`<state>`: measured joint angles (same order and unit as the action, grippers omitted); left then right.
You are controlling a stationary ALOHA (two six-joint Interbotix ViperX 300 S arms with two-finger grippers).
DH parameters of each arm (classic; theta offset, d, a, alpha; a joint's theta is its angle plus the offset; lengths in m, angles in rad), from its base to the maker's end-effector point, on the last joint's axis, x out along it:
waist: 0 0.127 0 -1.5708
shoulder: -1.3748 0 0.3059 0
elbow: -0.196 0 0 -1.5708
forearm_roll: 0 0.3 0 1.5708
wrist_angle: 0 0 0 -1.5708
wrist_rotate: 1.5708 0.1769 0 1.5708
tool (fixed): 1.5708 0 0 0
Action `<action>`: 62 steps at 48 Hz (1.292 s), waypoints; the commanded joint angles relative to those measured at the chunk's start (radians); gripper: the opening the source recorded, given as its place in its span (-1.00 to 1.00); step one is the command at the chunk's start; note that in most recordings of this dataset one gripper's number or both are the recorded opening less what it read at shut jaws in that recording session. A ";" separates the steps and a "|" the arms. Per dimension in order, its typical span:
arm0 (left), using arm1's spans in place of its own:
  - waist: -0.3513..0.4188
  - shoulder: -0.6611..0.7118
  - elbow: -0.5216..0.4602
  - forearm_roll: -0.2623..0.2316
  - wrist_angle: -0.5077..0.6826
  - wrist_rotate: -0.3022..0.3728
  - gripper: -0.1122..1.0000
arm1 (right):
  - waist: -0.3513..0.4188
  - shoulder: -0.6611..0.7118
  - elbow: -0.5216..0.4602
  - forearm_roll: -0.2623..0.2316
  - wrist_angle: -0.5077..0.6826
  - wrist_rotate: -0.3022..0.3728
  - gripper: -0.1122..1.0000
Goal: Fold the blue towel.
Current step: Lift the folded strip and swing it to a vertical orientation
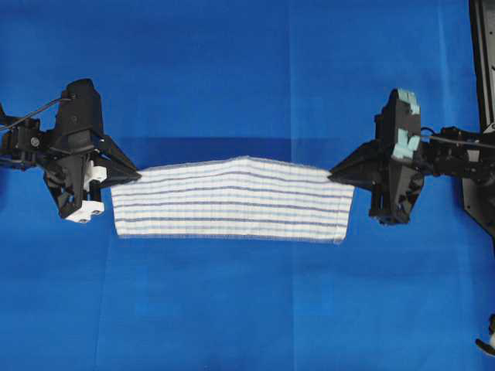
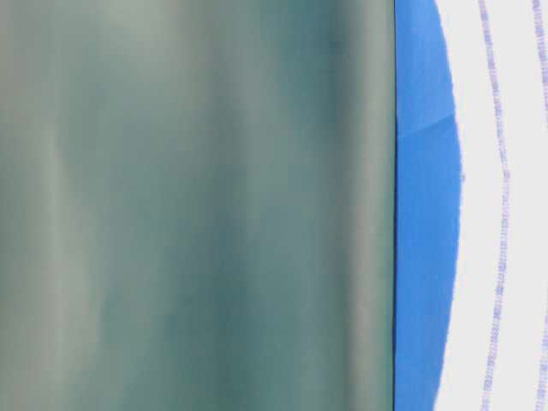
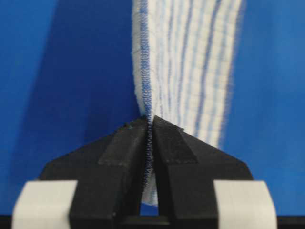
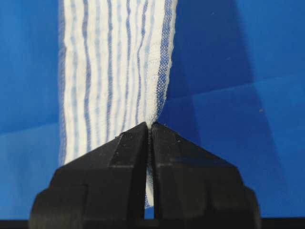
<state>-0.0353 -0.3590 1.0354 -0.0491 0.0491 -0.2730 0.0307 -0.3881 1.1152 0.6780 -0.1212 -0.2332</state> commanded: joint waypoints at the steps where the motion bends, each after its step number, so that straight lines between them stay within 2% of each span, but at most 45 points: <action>1: -0.034 0.008 -0.038 -0.003 -0.025 -0.031 -0.77 | -0.057 -0.003 -0.037 -0.017 0.003 -0.006 -0.77; 10: -0.100 0.069 -0.101 -0.003 -0.109 -0.107 -0.77 | -0.215 0.028 -0.103 -0.075 0.061 -0.058 -0.77; 15: -0.121 0.115 -0.152 -0.002 -0.132 -0.140 -0.77 | -0.295 0.054 -0.152 -0.089 0.091 -0.094 -0.77; 24: -0.143 0.222 -0.267 -0.003 -0.143 -0.161 -0.77 | -0.388 0.109 -0.249 -0.107 0.107 -0.166 -0.77; 33: -0.149 0.339 -0.405 -0.003 -0.156 -0.161 -0.77 | -0.439 0.166 -0.344 -0.107 0.106 -0.230 -0.77; 44: -0.152 0.462 -0.538 -0.003 -0.201 -0.150 -0.77 | -0.479 0.221 -0.422 -0.109 0.103 -0.276 -0.77; 52: -0.152 0.522 -0.617 -0.002 -0.249 -0.147 -0.77 | -0.500 0.230 -0.448 -0.107 0.101 -0.307 -0.77; 62: -0.147 0.583 -0.696 -0.002 -0.288 -0.144 -0.77 | -0.517 0.230 -0.460 -0.109 0.106 -0.314 -0.77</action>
<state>-0.1764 0.2255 0.3850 -0.0537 -0.2194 -0.4203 -0.4648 -0.1473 0.6857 0.5722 -0.0092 -0.5461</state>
